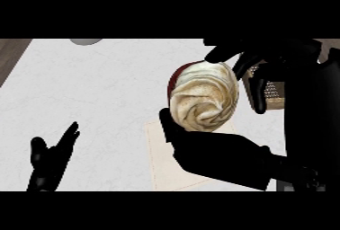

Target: Pick the cupcake from the placemat and place it in the basket

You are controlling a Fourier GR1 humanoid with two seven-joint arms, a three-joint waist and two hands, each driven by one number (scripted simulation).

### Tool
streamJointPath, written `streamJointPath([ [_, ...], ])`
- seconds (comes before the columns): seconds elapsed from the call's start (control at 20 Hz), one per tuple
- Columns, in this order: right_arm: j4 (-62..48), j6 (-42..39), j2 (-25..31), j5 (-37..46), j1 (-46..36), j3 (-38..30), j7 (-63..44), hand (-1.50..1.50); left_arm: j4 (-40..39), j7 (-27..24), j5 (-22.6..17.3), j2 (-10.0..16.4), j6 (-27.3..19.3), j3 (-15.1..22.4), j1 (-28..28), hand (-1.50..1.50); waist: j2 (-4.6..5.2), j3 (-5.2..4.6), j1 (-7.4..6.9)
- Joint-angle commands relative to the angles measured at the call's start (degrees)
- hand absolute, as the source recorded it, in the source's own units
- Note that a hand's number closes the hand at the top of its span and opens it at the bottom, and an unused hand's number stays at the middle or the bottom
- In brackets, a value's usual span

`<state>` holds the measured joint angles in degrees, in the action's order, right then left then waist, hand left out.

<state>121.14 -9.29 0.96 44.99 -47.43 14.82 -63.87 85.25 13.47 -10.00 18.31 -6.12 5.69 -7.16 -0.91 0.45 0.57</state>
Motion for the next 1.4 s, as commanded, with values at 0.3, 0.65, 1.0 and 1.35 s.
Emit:
streamJointPath([
  [0.3,-11.93,-8.94,7.9,-6.33,-19.47,-21.42,-7.74,1.5,-5.3,0.1,-0.61,-0.51,1.95,-0.14,-2.91,0.0,0.58,-0.62,-0.24],
  [0.65,-25.3,-9.2,15.54,-8.92,-21.26,-27.86,1.37,1.5,-2.74,1.57,1.03,-1.58,0.74,0.89,-1.28,0.0,1.02,-0.51,-0.86],
  [1.0,-32.58,-9.5,19.71,-10.11,-19.64,-29.3,8.91,1.5,-4.54,2.15,1.35,-3.14,0.65,0.55,0.77,0.0,0.99,-0.48,-0.73],
  [1.35,-41.1,-1.89,18.12,-12.22,-14.83,-33.8,17.97,1.5,-6.29,0.7,1.44,-1.74,2.56,-1.1,0.35,0.0,1.26,-0.46,-1.08],
])
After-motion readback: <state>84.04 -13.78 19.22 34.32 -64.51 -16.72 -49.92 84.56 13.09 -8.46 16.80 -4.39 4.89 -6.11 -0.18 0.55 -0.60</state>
